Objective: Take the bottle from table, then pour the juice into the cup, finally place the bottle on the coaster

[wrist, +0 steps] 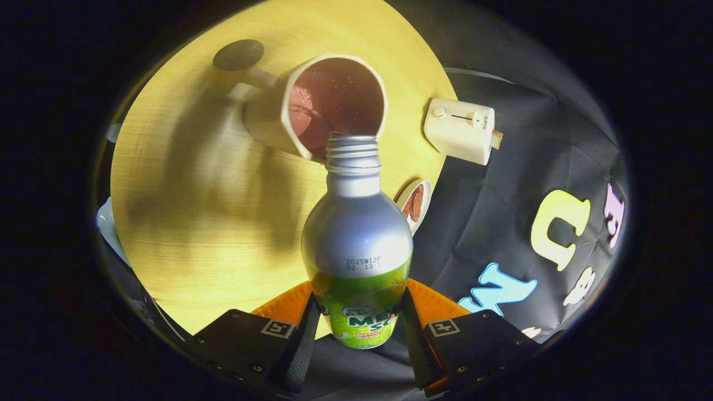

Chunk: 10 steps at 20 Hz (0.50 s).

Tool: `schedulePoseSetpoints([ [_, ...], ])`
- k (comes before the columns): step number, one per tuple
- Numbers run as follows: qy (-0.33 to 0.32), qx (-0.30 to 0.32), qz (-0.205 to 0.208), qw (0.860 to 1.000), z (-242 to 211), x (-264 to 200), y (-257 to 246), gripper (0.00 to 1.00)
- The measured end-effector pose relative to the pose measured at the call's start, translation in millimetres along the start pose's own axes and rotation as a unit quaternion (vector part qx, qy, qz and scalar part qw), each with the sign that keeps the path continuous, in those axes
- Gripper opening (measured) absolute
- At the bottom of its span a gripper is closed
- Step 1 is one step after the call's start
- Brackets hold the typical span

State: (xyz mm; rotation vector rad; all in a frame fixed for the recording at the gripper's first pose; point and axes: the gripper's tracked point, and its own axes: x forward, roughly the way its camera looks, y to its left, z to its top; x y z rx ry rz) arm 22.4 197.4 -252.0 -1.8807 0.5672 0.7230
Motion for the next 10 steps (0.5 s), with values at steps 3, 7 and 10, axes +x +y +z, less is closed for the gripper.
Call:
schedulePoseSetpoints([
  [3, 0.003, -0.007, -0.001, 1.000, 2, -1, -3, 0.72],
  [7, 0.006, -0.016, -0.002, 1.000, -1, 0, -11, 0.72],
  [10, 0.008, -0.027, -0.003, 1.000, -1, -3, -15, 0.72],
])
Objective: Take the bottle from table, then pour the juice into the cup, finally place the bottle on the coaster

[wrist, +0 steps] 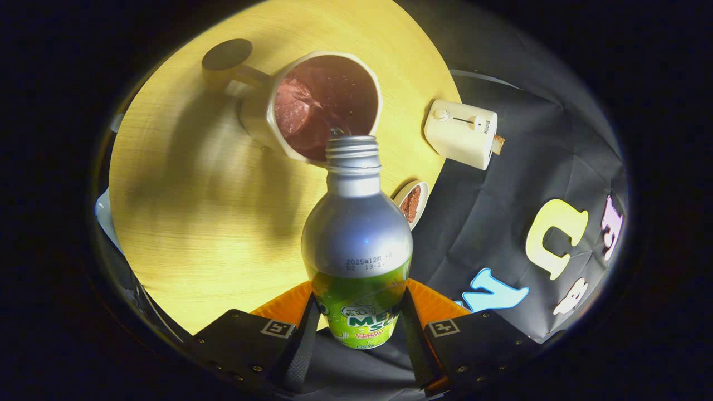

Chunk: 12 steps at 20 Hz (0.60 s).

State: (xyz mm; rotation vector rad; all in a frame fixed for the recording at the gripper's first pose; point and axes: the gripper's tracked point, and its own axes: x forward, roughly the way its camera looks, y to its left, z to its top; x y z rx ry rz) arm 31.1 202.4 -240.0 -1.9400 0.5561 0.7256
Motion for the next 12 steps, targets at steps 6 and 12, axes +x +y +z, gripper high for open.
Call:
schedulePoseSetpoints([
  [6, 0.016, -0.019, 0.000, 1.000, -3.4, -4.1, -1.0, 0.72],
  [12, 0.021, -0.034, -0.007, 0.999, -2.6, -5.8, -8.4, 0.72],
])
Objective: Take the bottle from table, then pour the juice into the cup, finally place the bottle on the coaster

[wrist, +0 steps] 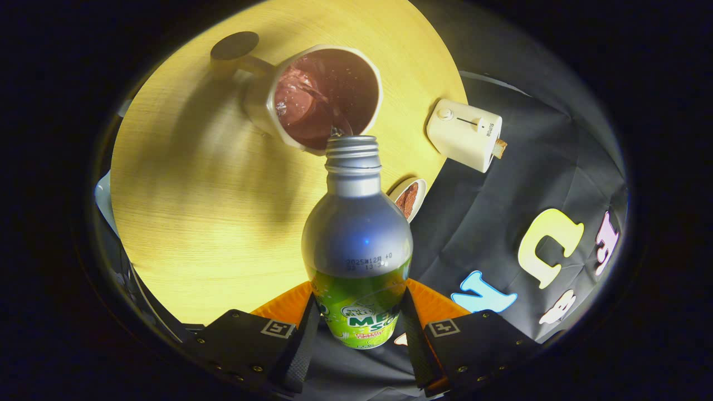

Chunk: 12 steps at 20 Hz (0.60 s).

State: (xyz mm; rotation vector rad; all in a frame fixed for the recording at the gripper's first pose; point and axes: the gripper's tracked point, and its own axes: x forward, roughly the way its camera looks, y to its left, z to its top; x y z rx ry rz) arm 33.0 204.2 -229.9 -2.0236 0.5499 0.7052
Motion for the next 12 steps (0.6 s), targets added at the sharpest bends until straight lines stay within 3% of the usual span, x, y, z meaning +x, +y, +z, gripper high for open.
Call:
schedulePoseSetpoints([
  [12, 0.014, -0.028, 0.001, 1.000, 1.3, -3.6, -8.3, 0.72],
])
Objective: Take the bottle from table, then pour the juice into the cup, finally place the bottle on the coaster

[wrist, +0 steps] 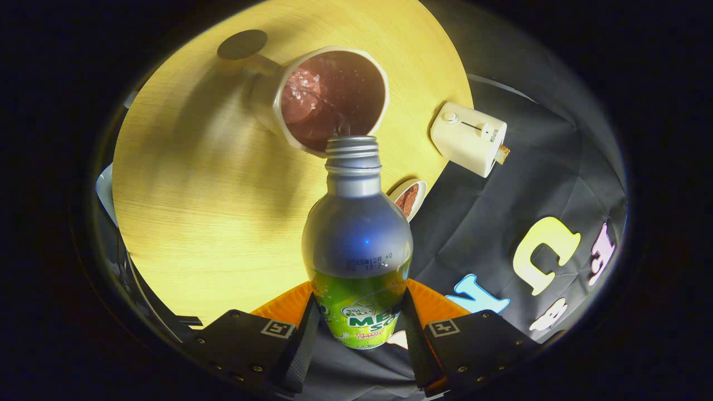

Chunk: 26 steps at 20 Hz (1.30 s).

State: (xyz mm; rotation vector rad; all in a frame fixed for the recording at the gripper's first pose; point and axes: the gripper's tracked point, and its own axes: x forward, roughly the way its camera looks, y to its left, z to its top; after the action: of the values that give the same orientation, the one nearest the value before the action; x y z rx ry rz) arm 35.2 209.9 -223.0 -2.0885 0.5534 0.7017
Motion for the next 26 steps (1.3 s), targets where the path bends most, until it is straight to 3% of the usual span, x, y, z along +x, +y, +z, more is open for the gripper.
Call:
schedulePoseSetpoints([
  [26, 0.027, -0.056, -0.014, 0.998, 2.2, -2.2, -10.5, 0.72],
])
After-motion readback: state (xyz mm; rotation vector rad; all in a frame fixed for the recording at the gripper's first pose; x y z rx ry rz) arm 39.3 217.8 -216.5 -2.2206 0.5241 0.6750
